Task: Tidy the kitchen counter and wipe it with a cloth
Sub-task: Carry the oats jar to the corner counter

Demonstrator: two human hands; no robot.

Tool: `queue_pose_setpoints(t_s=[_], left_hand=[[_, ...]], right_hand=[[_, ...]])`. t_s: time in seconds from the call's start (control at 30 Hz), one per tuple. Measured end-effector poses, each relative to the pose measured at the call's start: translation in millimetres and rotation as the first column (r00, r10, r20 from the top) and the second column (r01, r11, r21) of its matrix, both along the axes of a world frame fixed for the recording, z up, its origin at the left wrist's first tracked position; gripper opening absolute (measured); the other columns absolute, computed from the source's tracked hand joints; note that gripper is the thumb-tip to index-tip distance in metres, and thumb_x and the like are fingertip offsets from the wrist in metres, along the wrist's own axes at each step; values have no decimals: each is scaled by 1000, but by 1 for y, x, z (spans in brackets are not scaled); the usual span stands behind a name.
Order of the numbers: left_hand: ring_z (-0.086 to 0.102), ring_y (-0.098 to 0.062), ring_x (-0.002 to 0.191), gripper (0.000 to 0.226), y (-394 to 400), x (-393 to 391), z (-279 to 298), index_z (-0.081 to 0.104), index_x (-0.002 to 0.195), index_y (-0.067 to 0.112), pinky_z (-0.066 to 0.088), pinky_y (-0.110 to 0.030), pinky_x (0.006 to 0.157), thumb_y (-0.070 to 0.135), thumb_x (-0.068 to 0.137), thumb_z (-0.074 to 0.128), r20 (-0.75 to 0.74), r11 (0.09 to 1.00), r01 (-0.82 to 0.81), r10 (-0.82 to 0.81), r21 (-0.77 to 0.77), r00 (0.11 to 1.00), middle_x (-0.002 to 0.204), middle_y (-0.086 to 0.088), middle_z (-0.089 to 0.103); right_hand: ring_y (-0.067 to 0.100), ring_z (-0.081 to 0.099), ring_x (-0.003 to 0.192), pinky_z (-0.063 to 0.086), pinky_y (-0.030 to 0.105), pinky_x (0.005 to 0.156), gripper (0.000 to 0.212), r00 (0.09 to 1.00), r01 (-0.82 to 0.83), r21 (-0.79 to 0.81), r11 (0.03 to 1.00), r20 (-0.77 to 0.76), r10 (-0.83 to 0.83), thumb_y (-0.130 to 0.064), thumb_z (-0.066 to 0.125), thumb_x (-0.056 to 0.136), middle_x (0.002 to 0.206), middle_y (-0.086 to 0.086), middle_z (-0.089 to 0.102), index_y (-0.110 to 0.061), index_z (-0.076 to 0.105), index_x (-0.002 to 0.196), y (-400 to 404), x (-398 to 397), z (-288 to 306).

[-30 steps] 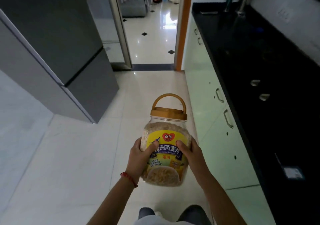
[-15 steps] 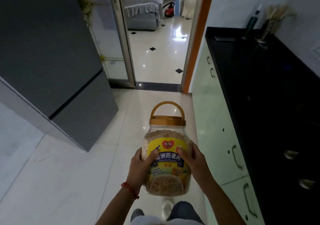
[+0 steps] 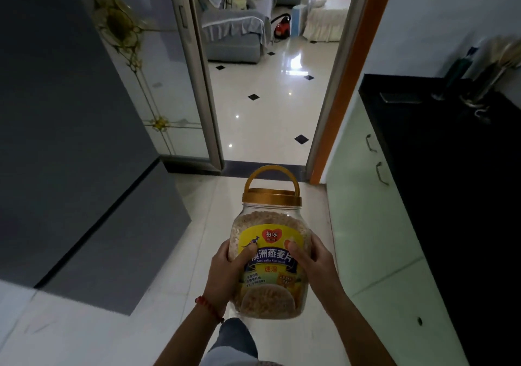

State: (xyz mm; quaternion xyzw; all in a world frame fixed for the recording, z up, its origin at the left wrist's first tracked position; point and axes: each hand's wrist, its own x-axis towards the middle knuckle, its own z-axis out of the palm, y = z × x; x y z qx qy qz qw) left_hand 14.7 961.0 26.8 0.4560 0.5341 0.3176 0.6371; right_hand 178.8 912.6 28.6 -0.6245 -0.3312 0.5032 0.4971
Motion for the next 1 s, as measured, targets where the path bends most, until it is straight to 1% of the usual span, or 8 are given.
queue_pose_setpoints(t_s=[0.1,0.27,0.33,0.4,0.63,0.73,0.87,1.0], left_hand=[[69,-20,81,75,76,13,7,54,104,16,54,-18,53,61,46,65,-9,997,73,-73,35,997,96,-6,68],[70,-20,81,81,194,46,24,53,99,22,56,-23,59,66,34,72,5,982,176,-176,67,984,98,-10,67],[69,-23,86,97,229,65,23,51,105,20,57,-25,61,74,28,72,6,975,220,-220,44,975,101,-10,66],[68,-25,89,105,258,84,19,50,109,18,57,-26,63,77,25,70,10,967,253,-253,26,967,102,-10,66],[68,-29,91,110,353,178,2,50,113,12,59,-37,70,77,26,71,8,947,319,-319,-30,948,106,-15,66],[69,-27,88,107,387,225,2,51,111,13,59,-33,66,76,26,71,9,946,321,-321,-40,947,104,-14,67],[69,-26,86,105,435,287,15,52,110,15,57,-28,61,74,25,72,15,938,345,-345,-35,938,102,-11,67],[70,-24,81,94,476,345,23,51,113,11,56,-25,57,59,36,75,21,920,390,-390,-41,921,100,-12,67]], right_hand=[[16,69,91,57,23,64,106,998,68,10,998,9,-68,-80,68,36,109,3,66,-20,50,122,65,11,7],[15,69,92,58,25,65,96,981,193,34,981,27,-194,-71,71,44,109,3,67,-20,51,123,161,36,20],[14,69,90,58,25,64,92,971,239,26,971,9,-240,-67,71,46,109,3,67,-20,50,122,188,49,18],[10,69,88,57,23,63,98,962,274,14,962,2,-274,-75,69,40,106,1,67,-22,51,120,212,66,17],[13,69,89,57,24,64,102,935,355,-15,935,-25,-355,-76,70,36,107,2,68,-21,53,120,298,152,2],[9,69,89,57,22,63,99,929,368,4,930,-36,-368,-73,72,38,105,1,68,-20,53,119,334,197,4],[10,69,89,56,22,63,82,927,372,14,928,-54,-371,-54,72,51,107,3,67,-19,52,122,379,261,15],[11,70,88,56,23,63,78,898,436,9,900,-77,-434,-51,70,52,107,3,67,-20,53,122,411,312,19]])
